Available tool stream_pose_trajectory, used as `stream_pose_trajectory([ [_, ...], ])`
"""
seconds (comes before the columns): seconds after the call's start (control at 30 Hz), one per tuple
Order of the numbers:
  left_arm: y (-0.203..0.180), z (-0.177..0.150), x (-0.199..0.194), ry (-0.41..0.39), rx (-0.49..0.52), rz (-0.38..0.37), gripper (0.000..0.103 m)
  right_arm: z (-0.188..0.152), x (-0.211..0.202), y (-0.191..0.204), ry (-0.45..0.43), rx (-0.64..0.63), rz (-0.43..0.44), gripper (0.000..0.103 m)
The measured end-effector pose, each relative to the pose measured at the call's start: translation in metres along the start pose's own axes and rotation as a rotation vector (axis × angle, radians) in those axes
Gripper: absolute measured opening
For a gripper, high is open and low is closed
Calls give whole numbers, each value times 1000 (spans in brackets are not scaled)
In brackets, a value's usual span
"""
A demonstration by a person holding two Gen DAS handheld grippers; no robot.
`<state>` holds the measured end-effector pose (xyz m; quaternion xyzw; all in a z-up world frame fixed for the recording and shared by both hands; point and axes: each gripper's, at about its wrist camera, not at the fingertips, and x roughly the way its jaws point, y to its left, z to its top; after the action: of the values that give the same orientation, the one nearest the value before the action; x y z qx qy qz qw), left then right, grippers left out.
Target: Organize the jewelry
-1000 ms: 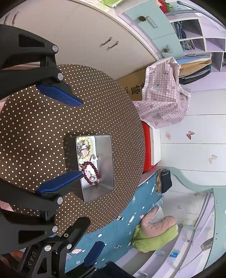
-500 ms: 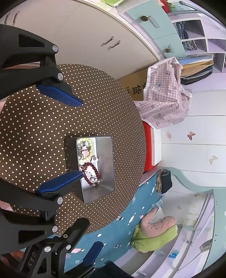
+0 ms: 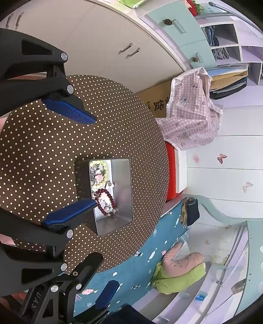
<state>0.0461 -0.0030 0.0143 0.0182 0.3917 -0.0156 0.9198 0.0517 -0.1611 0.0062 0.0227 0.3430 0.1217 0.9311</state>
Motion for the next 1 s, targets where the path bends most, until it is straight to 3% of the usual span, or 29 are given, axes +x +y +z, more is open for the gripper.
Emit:
stream_pose_trajectory([
  [1.0, -8, -2, -3, 4, 9, -8, 74, -2, 3, -1, 17, 8, 8, 85],
])
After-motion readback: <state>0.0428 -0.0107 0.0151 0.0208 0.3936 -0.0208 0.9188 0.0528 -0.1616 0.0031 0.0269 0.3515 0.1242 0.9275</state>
